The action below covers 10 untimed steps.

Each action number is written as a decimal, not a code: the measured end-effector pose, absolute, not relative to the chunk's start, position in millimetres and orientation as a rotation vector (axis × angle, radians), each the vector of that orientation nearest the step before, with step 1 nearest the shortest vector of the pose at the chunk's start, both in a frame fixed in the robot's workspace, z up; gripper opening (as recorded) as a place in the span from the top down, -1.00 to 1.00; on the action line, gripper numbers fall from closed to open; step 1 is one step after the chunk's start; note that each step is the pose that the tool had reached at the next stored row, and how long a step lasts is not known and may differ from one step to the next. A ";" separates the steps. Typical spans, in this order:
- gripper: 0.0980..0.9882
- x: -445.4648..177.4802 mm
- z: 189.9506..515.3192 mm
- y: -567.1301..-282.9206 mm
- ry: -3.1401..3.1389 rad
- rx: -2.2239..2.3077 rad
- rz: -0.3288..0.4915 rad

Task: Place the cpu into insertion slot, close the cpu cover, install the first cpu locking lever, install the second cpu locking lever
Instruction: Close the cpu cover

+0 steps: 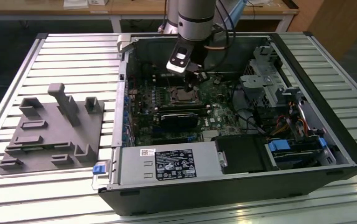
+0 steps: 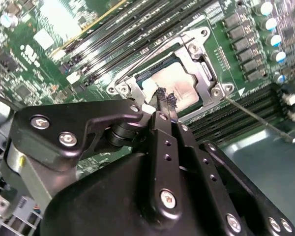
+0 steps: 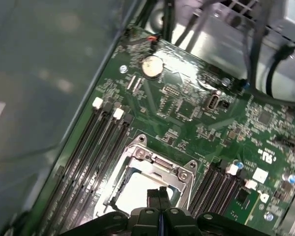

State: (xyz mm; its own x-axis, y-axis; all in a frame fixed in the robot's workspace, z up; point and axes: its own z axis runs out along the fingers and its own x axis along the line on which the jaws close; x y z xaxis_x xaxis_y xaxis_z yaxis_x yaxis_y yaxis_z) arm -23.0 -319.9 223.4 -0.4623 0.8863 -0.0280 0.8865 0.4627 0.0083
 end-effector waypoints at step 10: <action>0.98 -23.0 223.2 -319.9 2.795 1.364 -0.014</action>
State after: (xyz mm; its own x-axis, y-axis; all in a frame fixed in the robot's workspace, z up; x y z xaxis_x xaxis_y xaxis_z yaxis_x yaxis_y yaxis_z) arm -23.0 -319.9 223.2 -0.6147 0.7881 -0.0323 0.7884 0.6152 0.0057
